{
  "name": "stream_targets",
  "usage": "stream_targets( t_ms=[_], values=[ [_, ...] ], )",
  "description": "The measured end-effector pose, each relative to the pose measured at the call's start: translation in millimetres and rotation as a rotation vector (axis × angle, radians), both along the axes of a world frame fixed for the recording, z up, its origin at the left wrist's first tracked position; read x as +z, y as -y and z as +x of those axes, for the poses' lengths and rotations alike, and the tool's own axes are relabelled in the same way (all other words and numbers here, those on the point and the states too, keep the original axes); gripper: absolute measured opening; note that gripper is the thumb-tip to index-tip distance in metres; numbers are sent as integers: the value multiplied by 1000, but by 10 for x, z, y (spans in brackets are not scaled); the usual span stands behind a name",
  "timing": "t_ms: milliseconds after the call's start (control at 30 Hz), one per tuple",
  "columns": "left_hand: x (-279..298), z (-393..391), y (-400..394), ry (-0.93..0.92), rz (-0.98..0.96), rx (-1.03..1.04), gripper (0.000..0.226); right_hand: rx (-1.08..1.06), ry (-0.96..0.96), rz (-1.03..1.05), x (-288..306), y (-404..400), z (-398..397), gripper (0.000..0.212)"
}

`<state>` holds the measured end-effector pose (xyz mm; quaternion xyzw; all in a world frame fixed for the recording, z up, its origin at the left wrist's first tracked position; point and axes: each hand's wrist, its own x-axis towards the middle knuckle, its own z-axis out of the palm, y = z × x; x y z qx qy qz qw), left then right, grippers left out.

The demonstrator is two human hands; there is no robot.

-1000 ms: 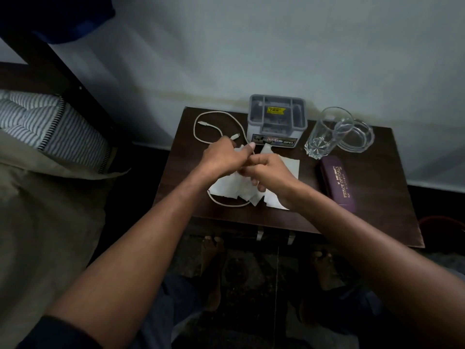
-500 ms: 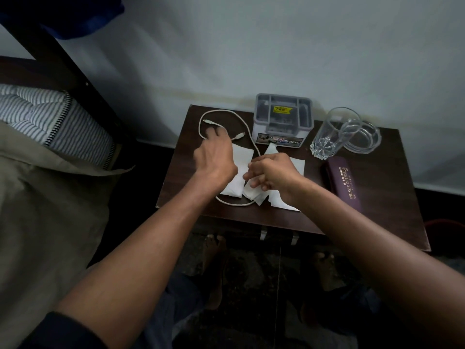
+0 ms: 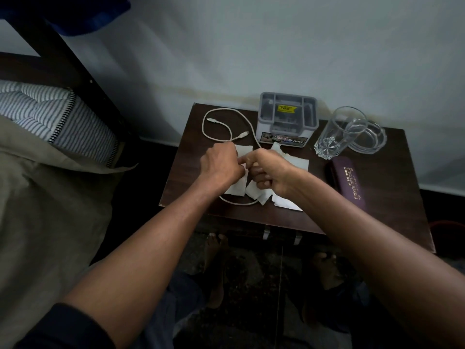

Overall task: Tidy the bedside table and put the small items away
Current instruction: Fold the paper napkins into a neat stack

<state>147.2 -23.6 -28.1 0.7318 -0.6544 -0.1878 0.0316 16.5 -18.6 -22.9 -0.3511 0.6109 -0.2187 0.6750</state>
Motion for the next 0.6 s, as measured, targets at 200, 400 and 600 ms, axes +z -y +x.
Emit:
stream_targets(
  t_ms=[200, 400, 600],
  values=[
    [14, 0, 4, 41, -7, 0, 27, -173, -233, -151, -37, 29, -112, 5],
    [14, -5, 31, 139, 5, -22, 40, -162, -37, 20, -61, 43, -49, 14],
    [28, 16, 74, 56, 69, -4, 63, -105, -70, 9, -29, 6, 143, 27]
  ],
)
